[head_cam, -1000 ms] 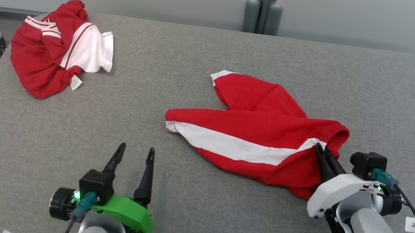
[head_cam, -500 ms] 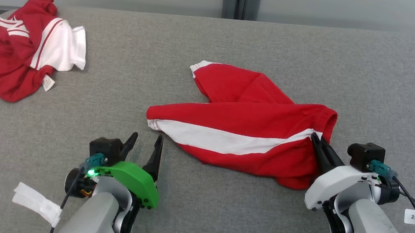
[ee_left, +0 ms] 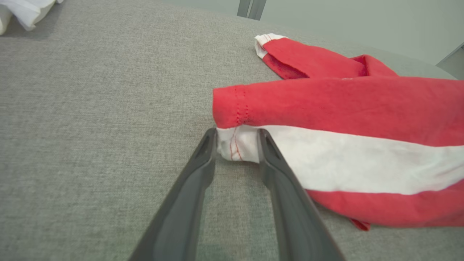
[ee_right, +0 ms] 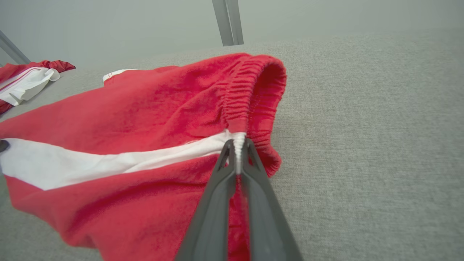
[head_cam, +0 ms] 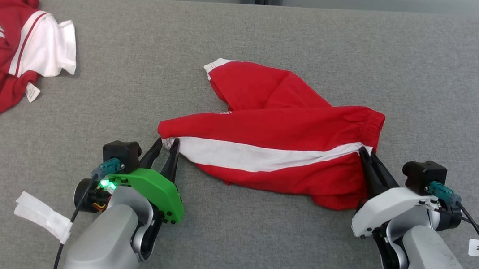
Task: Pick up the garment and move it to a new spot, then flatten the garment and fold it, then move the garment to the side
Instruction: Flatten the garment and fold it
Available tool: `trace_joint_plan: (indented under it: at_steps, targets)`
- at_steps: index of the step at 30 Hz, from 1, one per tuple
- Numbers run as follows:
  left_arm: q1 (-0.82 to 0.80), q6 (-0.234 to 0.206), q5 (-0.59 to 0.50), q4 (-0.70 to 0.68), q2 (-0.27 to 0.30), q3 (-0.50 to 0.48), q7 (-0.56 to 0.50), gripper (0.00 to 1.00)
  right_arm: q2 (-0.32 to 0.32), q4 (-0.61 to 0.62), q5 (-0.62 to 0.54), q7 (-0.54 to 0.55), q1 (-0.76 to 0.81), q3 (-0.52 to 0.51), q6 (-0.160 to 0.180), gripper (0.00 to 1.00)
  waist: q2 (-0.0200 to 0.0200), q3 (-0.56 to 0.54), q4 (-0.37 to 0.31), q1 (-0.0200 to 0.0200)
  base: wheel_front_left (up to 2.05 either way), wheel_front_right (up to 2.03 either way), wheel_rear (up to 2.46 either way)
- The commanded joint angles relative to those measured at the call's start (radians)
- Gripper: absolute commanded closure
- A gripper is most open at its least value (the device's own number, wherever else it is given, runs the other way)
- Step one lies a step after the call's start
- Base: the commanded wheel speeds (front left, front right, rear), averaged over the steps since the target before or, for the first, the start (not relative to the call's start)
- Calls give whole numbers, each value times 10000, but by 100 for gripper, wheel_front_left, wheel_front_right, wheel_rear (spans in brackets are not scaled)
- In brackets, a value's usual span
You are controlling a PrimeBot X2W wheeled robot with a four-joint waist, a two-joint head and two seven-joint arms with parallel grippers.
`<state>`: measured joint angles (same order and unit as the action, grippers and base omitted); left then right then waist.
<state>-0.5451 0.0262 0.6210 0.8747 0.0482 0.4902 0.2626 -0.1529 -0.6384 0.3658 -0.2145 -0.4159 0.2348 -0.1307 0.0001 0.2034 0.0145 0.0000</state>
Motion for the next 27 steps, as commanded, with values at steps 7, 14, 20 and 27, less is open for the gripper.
trace_joint_plan:
  at_steps: [7, 14, 20, 27]
  targets:
    - [29, 130, 296, -222, 43, 121, 16, 99, -33, 67, 103, -141, -117, -4, -1, 100, -1, 60, -22, 0, 0, 0, 0]
    - [291, 161, -135, -1023, 43, -421, 16, 100, -138, 522, 156, -334, -13, -22, -1, 100, -1, -29, -77, 0, 0, 0, 0]
    - [826, 372, -972, -2756, 43, -1400, 15, 100, -370, 1957, 354, -439, 517, -191, -1, 100, -1, -564, -120, 0, 0, 0, 0]
    - [1525, 604, -1769, -5572, 41, -2095, 15, 100, -745, 4752, 485, -276, 1486, -597, -1, 100, -1, -1531, -213, 0, 0, 0, 0]
